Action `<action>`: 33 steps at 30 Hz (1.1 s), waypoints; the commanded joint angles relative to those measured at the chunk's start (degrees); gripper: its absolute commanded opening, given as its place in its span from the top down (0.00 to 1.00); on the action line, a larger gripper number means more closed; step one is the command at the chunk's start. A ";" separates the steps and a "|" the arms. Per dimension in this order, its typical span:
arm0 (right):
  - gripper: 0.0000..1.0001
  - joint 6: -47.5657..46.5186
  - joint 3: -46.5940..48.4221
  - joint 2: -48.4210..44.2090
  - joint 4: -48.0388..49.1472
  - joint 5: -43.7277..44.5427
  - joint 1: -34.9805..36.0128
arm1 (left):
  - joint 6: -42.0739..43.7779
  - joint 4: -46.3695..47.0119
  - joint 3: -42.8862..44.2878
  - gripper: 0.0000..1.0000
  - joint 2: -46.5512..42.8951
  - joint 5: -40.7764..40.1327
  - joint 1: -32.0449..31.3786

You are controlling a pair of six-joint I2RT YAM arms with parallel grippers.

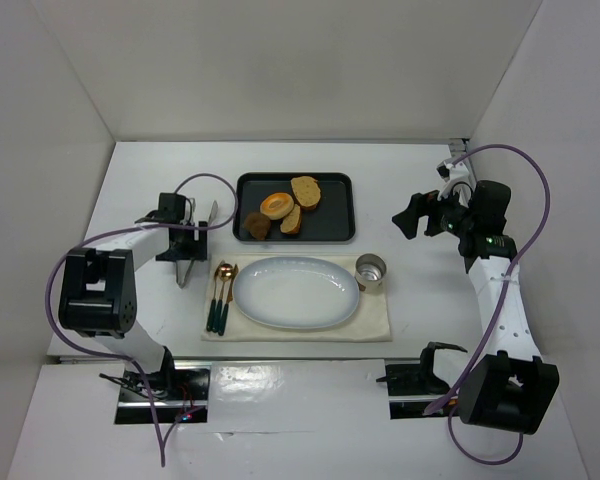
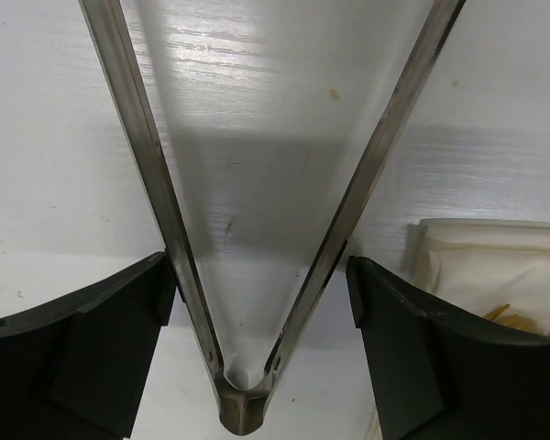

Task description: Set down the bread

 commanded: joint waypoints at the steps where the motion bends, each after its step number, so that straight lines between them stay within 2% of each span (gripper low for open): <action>1: 0.01 -0.52 1.20 0.00 0.07 -0.15 0.33 | 0.62 0.09 1.78 0.08 0.90 0.83 0.82; 4: 0.01 -0.52 1.20 0.00 0.07 -0.15 0.33 | 0.62 0.09 2.31 0.09 2.13 2.23 1.35; 8: 0.01 -0.52 1.20 0.00 0.07 -0.15 0.33 | 0.62 0.09 2.31 0.24 2.66 2.24 1.35; 12: 0.01 -0.52 1.20 0.00 0.07 -0.15 0.33 | 0.62 -0.53 2.31 0.48 2.66 2.85 1.35; 13: 0.01 -0.52 1.20 0.00 0.07 -0.15 0.33 | 0.10 -0.53 2.31 0.70 2.66 2.85 1.35; 14: 0.01 -0.52 1.20 0.00 0.07 -0.15 0.33 | 0.09 -1.05 2.31 0.79 2.66 2.85 1.35; 17: 0.01 -0.52 1.20 0.00 0.07 -0.15 0.33 | -0.43 -1.05 2.31 0.97 0.56 2.85 1.35; 18: 0.01 -0.52 1.20 0.00 0.07 -0.15 0.33 | -0.96 -1.05 2.83 1.00 -0.84 3.55 1.35; 27: 0.01 -0.52 1.20 0.00 0.07 -0.68 0.33 | -6.05 -3.77 7.48 1.00 -12.98 10.93 0.56; 28: 0.01 -0.52 1.20 0.00 0.07 -0.68 0.33 | -6.06 -5.00 8.28 0.93 -14.55 10.94 -0.23; 30: 0.01 -0.52 1.20 0.00 0.07 -0.68 0.33 | -6.06 -6.58 10.82 0.90 -15.18 13.04 -0.84; 33: 0.01 -0.52 1.20 -0.52 0.07 -0.68 0.33 | -6.06 -10.10 14.08 0.75 -15.98 15.76 -1.47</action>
